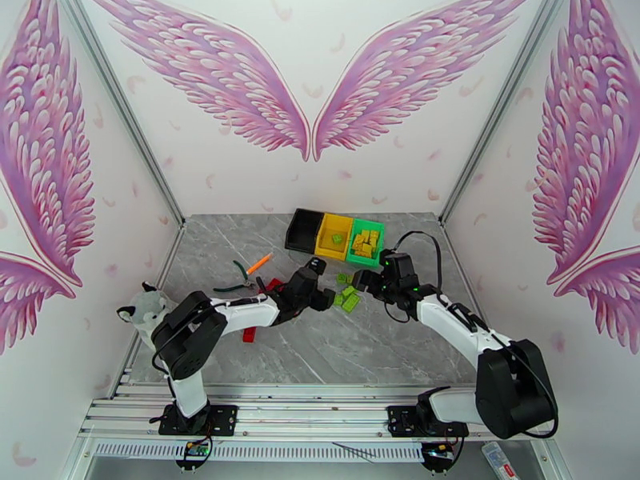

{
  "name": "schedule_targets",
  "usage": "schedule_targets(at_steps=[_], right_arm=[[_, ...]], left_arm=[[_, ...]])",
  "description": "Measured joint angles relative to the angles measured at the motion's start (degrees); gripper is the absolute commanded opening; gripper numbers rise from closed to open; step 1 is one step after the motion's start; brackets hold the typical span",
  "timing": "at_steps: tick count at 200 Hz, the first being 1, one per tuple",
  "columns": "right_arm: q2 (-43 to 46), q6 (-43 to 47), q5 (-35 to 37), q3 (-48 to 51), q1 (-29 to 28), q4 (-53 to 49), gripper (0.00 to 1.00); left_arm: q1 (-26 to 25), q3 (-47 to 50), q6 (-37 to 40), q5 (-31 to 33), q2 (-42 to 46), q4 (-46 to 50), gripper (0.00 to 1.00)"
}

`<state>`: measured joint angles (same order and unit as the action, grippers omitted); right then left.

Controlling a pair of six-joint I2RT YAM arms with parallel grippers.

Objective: Sort the legos into containers by color

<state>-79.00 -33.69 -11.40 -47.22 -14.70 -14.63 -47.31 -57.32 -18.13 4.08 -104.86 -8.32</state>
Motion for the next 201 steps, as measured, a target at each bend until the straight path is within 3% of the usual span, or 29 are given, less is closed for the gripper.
schedule_targets(at_steps=[55, 149, 201], right_arm=[[-1.5, -1.0, -1.4, 0.0, 0.0, 1.2, 0.84], [-0.2, -1.3, -1.7, 1.0, 2.2, 1.2, 0.85], [0.3, -1.5, -1.8, 1.3, 3.1, 1.2, 0.85]], left_arm=[[-4.5, 0.8, 0.3, 1.4, -2.2, -2.8, 0.76], [-6.0, -3.2, 0.9, 5.4, -9.8, -1.8, 0.75], [-6.0, -10.0, 1.0, 7.1, -14.3, 0.7, 0.66]])
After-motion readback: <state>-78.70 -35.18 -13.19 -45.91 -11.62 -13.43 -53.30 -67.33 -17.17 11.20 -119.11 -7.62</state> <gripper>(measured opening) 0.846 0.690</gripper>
